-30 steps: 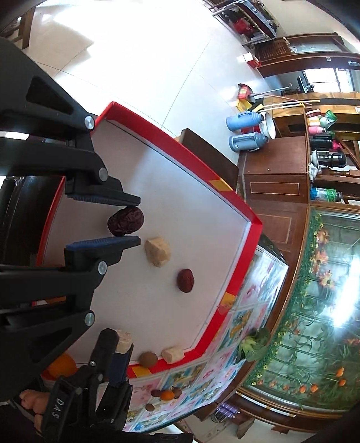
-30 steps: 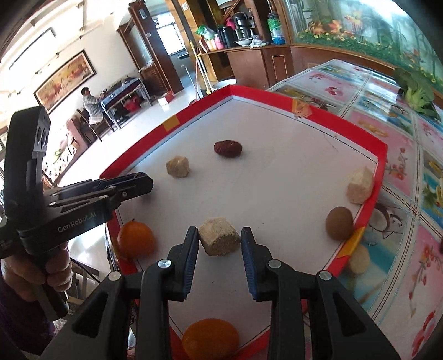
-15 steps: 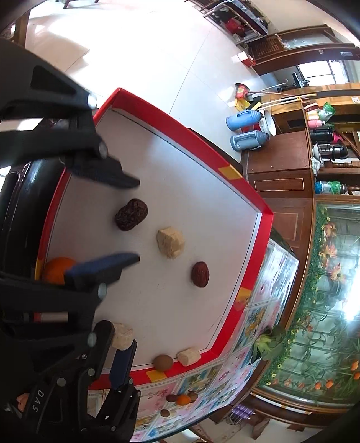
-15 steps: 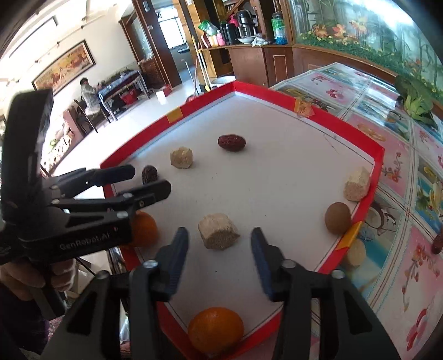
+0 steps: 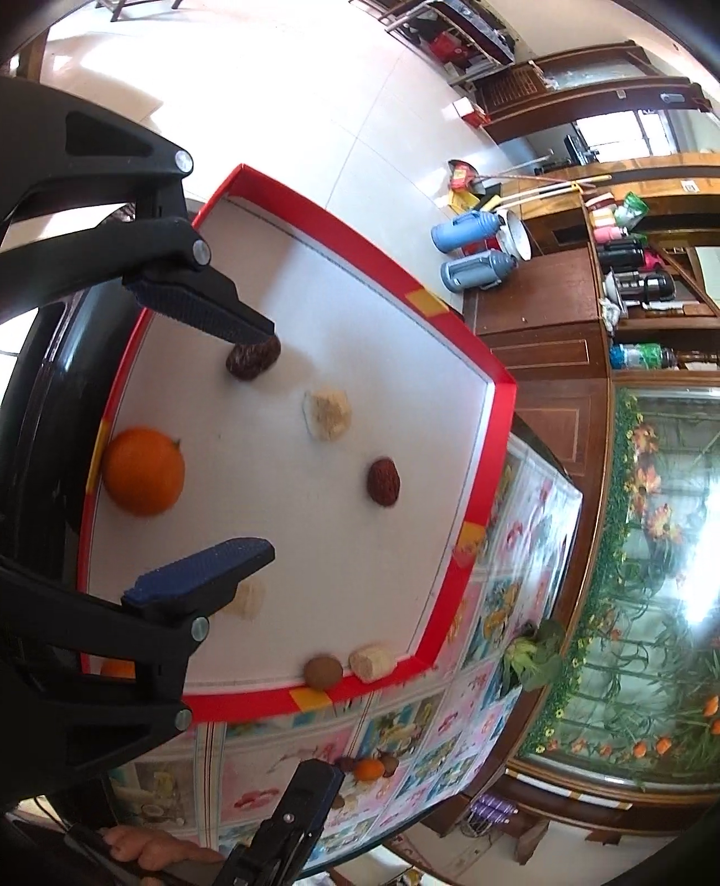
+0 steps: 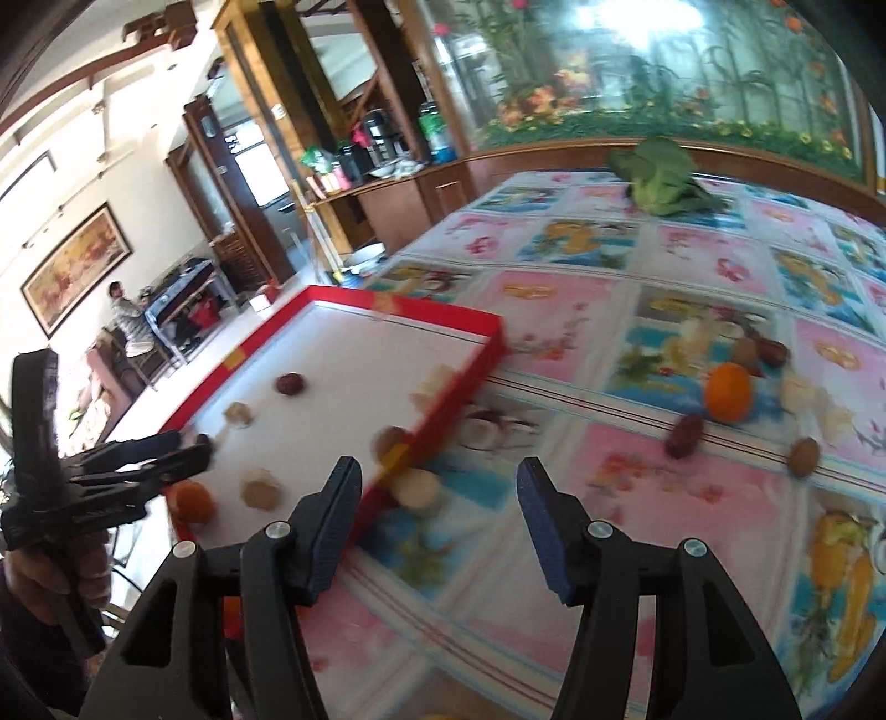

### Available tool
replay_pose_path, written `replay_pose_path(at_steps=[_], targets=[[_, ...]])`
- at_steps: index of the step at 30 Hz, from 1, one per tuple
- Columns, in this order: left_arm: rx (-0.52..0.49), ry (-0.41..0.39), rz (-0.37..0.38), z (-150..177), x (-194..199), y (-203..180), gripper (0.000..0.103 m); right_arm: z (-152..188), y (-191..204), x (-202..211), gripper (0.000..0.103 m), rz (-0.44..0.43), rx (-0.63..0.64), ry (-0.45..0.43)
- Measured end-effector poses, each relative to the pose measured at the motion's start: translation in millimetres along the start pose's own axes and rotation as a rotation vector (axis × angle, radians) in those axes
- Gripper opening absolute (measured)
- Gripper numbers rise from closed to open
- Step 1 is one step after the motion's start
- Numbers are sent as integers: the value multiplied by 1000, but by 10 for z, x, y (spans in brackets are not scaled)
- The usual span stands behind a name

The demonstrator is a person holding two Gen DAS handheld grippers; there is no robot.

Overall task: Organize fruits
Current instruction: 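Grasp a red date with the left gripper while the right grasps a beige cube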

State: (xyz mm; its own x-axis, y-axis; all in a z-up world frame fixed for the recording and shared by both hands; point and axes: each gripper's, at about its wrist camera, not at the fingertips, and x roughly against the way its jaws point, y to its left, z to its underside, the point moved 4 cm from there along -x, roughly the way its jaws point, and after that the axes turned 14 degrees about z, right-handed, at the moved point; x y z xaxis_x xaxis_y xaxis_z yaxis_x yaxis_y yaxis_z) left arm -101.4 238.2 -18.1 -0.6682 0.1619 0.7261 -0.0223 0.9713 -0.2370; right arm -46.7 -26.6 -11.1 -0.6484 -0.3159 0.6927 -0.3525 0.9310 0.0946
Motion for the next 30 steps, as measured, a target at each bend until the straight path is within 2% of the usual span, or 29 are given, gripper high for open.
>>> replay_pose_path(at_steps=[4,6,9,13,17,21,23,24,27,30], targets=[[-24,5,27,17,11,-152,74,41,-38,-16,58,-6,27,31],[-35,6,39,28,17,-223,74,51,50,-39,58,1,81,40],[-53,10,63,35,23,-350,74,64,244,-141,58,50,178,71],[-83,10,86,37,58,-472,74,69,439,-270,55,70,266,85],[-87,5,108,43,104,-510,74,47,525,-420,49,127,329,108],[-75,-2,119,20,135,-504,74,24,507,-529,46,111,325,132],[-68,-4,130,11,140,-516,74,10,510,-536,26,116,334,117],[-68,-3,136,1,138,-536,74,3,501,-547,22,116,329,117],[-88,2,153,-44,112,-672,74,3,340,-516,22,140,282,128],[-149,10,178,-104,67,-919,74,68,51,-396,22,165,241,141]])
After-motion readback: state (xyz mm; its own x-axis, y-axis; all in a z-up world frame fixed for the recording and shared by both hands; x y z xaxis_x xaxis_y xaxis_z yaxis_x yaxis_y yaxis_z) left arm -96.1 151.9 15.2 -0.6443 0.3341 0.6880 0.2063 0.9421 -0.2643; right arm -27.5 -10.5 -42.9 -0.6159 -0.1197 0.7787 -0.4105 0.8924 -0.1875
